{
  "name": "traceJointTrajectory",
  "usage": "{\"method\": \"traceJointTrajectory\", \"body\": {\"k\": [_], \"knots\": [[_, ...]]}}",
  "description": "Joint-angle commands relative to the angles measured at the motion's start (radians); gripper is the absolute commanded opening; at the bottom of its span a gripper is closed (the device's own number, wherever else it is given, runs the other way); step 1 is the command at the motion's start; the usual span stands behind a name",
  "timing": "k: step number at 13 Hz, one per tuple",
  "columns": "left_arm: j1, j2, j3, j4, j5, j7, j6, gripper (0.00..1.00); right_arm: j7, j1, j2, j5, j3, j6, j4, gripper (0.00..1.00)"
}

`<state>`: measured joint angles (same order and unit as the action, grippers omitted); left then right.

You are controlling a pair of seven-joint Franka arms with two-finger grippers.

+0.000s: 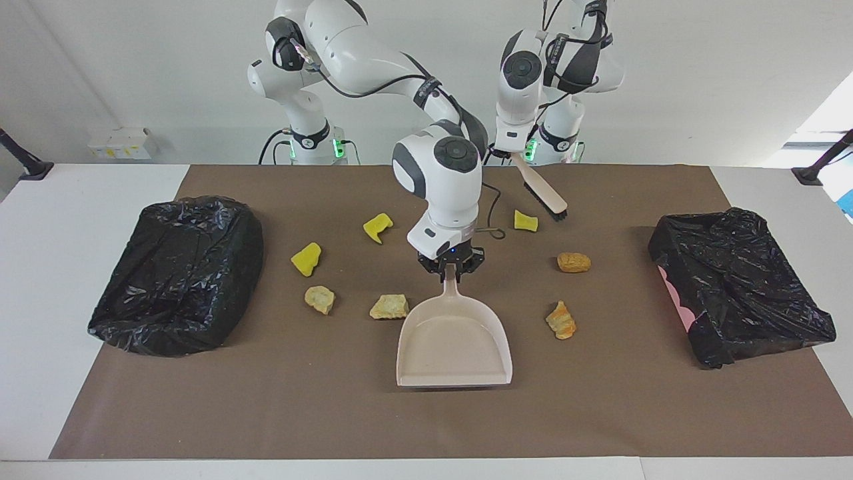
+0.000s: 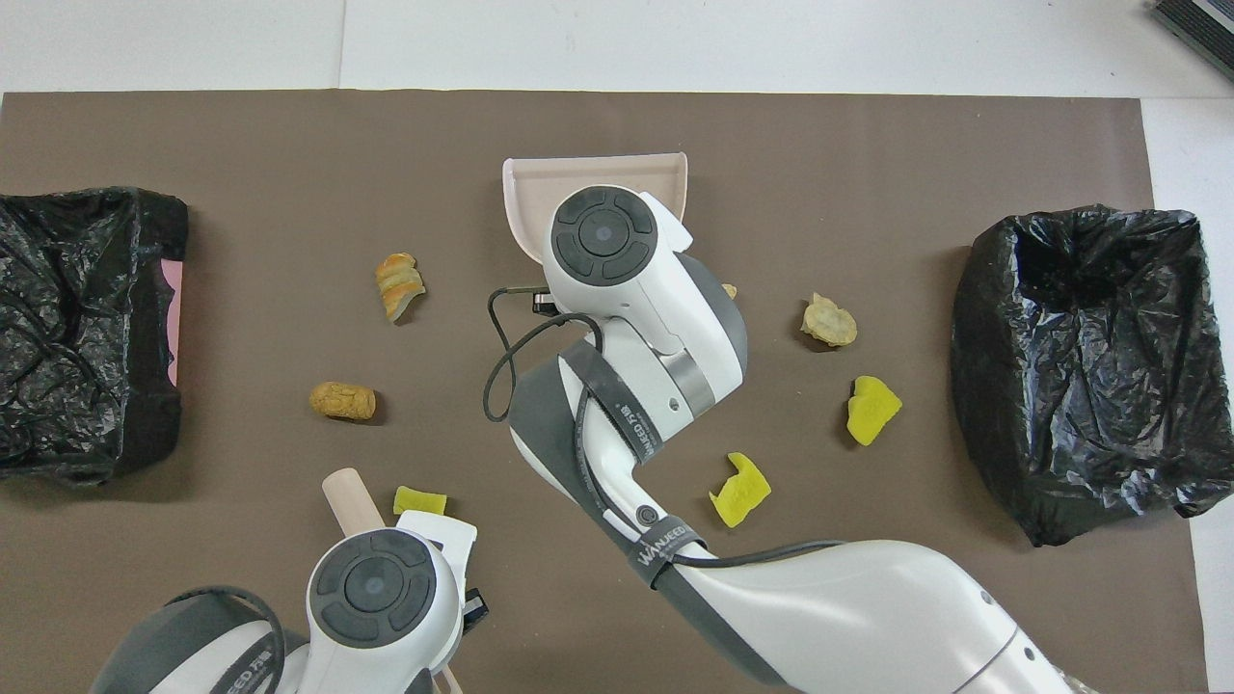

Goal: Sweep and dump trash in bin

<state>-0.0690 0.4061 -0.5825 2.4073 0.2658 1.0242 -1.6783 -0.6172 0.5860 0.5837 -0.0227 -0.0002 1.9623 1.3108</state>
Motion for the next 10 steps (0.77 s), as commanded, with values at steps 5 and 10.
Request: {"method": "traceJointTrajectory", "body": {"k": [5,10], "knots": [[0.034,-0.091,0.000,0.056,0.159,0.218,-0.162,0.00,0.432,-0.083,-0.143,0.073,0.008,-0.141,0.070,0.00],[0.043,-0.248,0.001,-0.009,0.210,0.402,-0.349,0.00,0.859,-0.190,-0.186,0.102,0.008,-0.238,0.094,0.00]]}}
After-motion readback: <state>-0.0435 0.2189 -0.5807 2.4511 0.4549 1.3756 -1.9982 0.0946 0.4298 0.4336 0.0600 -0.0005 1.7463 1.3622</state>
